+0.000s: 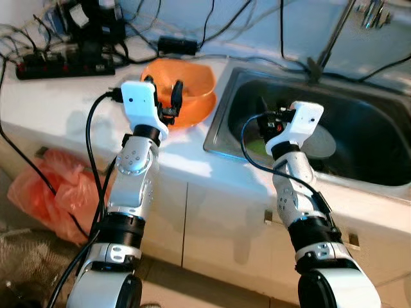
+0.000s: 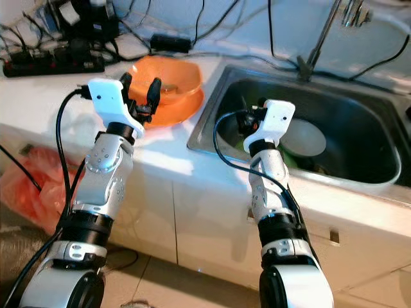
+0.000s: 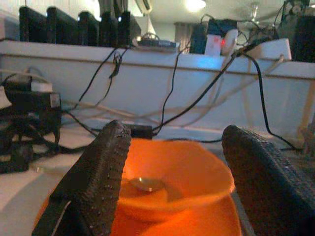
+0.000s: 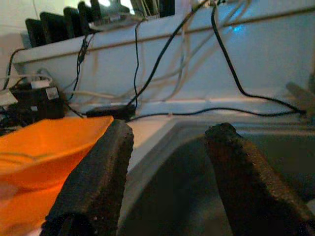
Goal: Kitchen organization
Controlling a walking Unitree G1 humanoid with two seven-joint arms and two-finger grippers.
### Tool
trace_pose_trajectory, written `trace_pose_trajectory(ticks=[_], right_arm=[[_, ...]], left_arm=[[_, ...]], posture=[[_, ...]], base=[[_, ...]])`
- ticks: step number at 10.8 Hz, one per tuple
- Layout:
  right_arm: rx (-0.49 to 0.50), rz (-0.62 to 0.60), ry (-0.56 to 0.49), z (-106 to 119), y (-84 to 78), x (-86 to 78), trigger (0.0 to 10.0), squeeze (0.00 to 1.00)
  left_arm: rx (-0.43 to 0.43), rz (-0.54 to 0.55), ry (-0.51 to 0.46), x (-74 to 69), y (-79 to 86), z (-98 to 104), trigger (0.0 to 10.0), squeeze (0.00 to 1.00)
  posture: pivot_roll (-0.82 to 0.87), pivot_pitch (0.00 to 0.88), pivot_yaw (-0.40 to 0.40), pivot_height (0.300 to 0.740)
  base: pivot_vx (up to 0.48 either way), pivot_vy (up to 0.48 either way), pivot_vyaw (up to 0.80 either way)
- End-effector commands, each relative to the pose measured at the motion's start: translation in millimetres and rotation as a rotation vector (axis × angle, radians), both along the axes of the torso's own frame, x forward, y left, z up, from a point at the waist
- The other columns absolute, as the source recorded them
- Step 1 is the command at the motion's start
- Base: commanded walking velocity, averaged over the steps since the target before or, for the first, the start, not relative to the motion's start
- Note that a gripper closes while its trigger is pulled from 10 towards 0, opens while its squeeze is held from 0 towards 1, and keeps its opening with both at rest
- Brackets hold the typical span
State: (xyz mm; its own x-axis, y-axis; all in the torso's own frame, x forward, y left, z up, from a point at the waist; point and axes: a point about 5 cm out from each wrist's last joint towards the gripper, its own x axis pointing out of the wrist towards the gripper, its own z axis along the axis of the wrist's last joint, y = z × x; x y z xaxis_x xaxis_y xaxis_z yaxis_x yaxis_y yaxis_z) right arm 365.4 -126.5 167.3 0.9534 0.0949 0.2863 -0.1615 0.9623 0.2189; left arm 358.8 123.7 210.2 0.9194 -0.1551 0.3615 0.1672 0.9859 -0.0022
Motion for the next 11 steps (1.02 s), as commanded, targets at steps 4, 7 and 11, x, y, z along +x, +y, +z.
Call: trace_pose_trajectory(ticks=[4,7,11], right_arm=[[-0.002,0.001,0.009,-1.9,-1.7,-0.3,10.0,0.00],[-0.001,-0.001,0.009,-2.0,-1.7,-0.3,10.0,0.00],[0.000,-0.002,0.009,-2.6,-1.6,-0.9,10.0,0.00]], left_arm=[[0.003,-0.009,-0.008,-0.5,-1.9,2.8,10.0,0.00],[0.004,-0.012,-0.009,-0.5,-2.2,3.4,10.0,0.00],[0.006,-0.016,-0.011,-1.2,-2.5,3.9,10.0,0.00]], posture=[[0.22,0.047,-0.065,0.740],[0.22,0.049,-0.064,0.740],[0.22,0.050,-0.063,0.740]], base=[[0.287,0.000,0.00],[0.420,0.000,0.00],[0.297,0.000,0.00]])
